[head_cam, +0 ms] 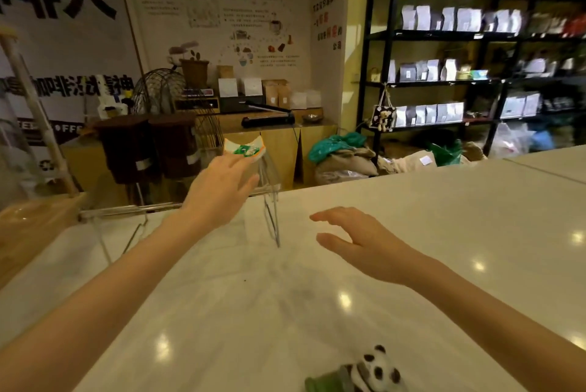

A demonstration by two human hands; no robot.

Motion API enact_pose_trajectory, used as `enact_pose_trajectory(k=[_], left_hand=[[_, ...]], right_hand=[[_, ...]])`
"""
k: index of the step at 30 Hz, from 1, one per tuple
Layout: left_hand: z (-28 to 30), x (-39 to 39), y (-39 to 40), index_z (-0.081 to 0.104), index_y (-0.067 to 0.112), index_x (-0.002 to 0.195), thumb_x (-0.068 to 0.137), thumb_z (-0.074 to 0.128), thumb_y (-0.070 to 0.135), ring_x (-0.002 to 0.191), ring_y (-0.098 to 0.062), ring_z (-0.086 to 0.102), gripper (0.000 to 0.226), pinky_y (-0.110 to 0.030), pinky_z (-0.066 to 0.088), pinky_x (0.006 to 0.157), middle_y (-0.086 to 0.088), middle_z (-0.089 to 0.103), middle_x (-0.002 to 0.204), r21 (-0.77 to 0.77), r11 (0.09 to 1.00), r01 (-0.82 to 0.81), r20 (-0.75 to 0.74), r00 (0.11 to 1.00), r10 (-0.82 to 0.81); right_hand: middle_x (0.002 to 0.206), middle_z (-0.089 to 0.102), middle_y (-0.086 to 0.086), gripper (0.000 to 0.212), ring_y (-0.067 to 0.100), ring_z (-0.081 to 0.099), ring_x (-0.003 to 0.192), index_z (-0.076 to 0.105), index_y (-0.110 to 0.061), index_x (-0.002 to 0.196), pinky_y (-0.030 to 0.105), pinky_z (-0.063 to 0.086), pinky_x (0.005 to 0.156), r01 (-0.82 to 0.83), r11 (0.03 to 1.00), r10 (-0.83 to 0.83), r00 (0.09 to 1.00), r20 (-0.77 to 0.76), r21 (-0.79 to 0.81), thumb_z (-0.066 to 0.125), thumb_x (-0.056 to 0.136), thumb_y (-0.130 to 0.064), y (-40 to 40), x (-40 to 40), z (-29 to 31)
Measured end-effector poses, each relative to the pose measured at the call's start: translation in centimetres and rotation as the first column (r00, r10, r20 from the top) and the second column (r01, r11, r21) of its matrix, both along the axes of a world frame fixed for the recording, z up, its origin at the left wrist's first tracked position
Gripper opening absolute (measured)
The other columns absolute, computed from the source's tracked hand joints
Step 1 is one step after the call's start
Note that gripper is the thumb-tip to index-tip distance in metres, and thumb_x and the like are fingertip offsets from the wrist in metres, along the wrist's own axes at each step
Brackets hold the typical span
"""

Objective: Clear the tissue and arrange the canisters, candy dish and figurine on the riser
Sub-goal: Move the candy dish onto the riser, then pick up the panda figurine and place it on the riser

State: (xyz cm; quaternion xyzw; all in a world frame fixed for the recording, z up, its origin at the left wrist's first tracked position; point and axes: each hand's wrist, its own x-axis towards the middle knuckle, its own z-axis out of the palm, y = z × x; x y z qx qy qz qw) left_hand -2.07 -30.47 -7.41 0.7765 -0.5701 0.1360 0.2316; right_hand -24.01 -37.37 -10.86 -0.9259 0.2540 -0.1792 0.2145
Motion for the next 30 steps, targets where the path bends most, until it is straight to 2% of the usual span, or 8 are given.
enact_pose_trajectory(k=[5, 7, 11, 16, 20, 24, 27, 30], left_hand=[[-2.6, -4.8, 5.0, 0.040, 0.024, 0.133, 0.090, 0.041, 0.035, 0.133, -0.018, 0.034, 0.044, -0.035, 0.030, 0.108, -0.001, 0.043, 0.142, -0.061, 0.974, 0.216, 0.002, 0.976, -0.216], [-4.5, -6.4, 6.8, 0.037, 0.030, 0.133, 0.089, 0.034, 0.047, 0.134, -0.015, 0.032, 0.048, -0.033, 0.028, 0.107, 0.002, 0.040, 0.144, 0.012, 0.964, 0.267, -0.007, 0.964, -0.267], [-8.3, -9.6, 10.5, 0.029, 0.040, 0.134, 0.069, 0.004, 0.077, 0.135, -0.009, 0.028, 0.079, -0.031, 0.028, 0.109, 0.010, 0.032, 0.148, 0.169, 0.923, 0.345, -0.085, 0.938, -0.336], [-11.8, -11.6, 13.4, 0.028, 0.042, 0.134, 0.064, 0.007, 0.082, 0.134, -0.005, 0.026, 0.084, -0.025, 0.024, 0.111, 0.012, 0.030, 0.147, 0.238, 0.905, 0.354, -0.208, 0.928, -0.308], [-12.6, -13.0, 14.1, 0.032, 0.039, 0.133, 0.063, 0.019, 0.079, 0.132, -0.002, 0.027, 0.083, -0.018, 0.020, 0.107, 0.012, 0.033, 0.145, 0.242, 0.909, 0.341, -0.270, 0.923, -0.274], [-12.8, -13.9, 14.2, 0.043, 0.032, 0.130, 0.067, 0.031, 0.075, 0.127, -0.012, 0.040, 0.077, -0.025, 0.028, 0.105, 0.003, 0.046, 0.138, 0.220, 0.916, 0.335, -0.211, 0.933, -0.291], [-13.3, -14.2, 14.2, 0.053, 0.027, 0.123, 0.075, 0.033, 0.059, 0.112, -0.019, 0.054, 0.061, -0.026, 0.039, 0.094, -0.002, 0.060, 0.122, 0.166, 0.925, 0.341, -0.196, 0.931, -0.308], [-13.5, -14.2, 14.2, 0.060, 0.024, 0.115, 0.079, 0.037, 0.054, 0.098, -0.023, 0.061, 0.053, -0.029, 0.046, 0.085, -0.004, 0.067, 0.108, 0.123, 0.932, 0.341, -0.157, 0.934, -0.321]], right_hand=[[0.134, 0.049, -0.010, 0.037, 0.006, 0.042, 0.121, 0.046, -0.031, 0.128, 0.024, 0.033, 0.103, -0.039, 0.999, 0.040, 0.998, -0.038, 0.015, 0.043, 0.092, -0.038, 3.7, -5.3, -2.2], [0.133, 0.050, -0.011, 0.037, 0.005, 0.043, 0.119, 0.047, -0.032, 0.127, 0.026, 0.037, 0.102, -0.055, 0.998, 0.056, 0.996, -0.065, 0.025, 0.044, 0.091, -0.041, 4.8, -6.8, -3.0], [0.132, 0.050, -0.014, 0.041, 0.003, 0.044, 0.116, 0.047, -0.035, 0.126, 0.025, 0.039, 0.099, -0.076, 0.994, 0.083, 0.993, -0.087, 0.081, 0.047, 0.087, -0.047, 6.2, -8.8, -4.5], [0.124, 0.052, -0.013, 0.043, 0.002, 0.048, 0.107, 0.049, -0.030, 0.125, 0.015, 0.036, 0.085, -0.071, 0.988, 0.080, 0.995, -0.057, 0.140, 0.056, 0.085, -0.043, 7.3, -9.5, -5.9], [0.112, 0.054, -0.014, 0.039, -0.003, 0.050, 0.090, 0.053, -0.029, 0.120, 0.009, 0.035, 0.068, -0.024, 0.980, 0.024, 1.000, 0.002, 0.197, 0.060, 0.082, -0.040, 7.9, -9.2, -6.9], [0.108, 0.059, -0.011, 0.030, 0.000, 0.053, 0.090, 0.058, -0.028, 0.113, 0.011, 0.039, 0.071, 0.013, 0.965, -0.037, 0.996, 0.085, 0.261, 0.059, 0.084, -0.036, 8.1, -9.0, -7.5], [0.100, 0.062, -0.012, 0.024, 0.005, 0.056, 0.082, 0.062, -0.029, 0.106, 0.015, 0.042, 0.070, 0.027, 0.938, -0.083, 0.985, 0.149, 0.346, 0.061, 0.083, -0.034, 8.3, -8.9, -7.7], [0.089, 0.066, -0.006, 0.018, 0.013, 0.058, 0.073, 0.065, -0.029, 0.098, 0.020, 0.046, 0.066, 0.014, 0.899, -0.119, 0.970, 0.213, 0.438, 0.065, 0.080, -0.030, 8.3, -8.7, -8.0]])
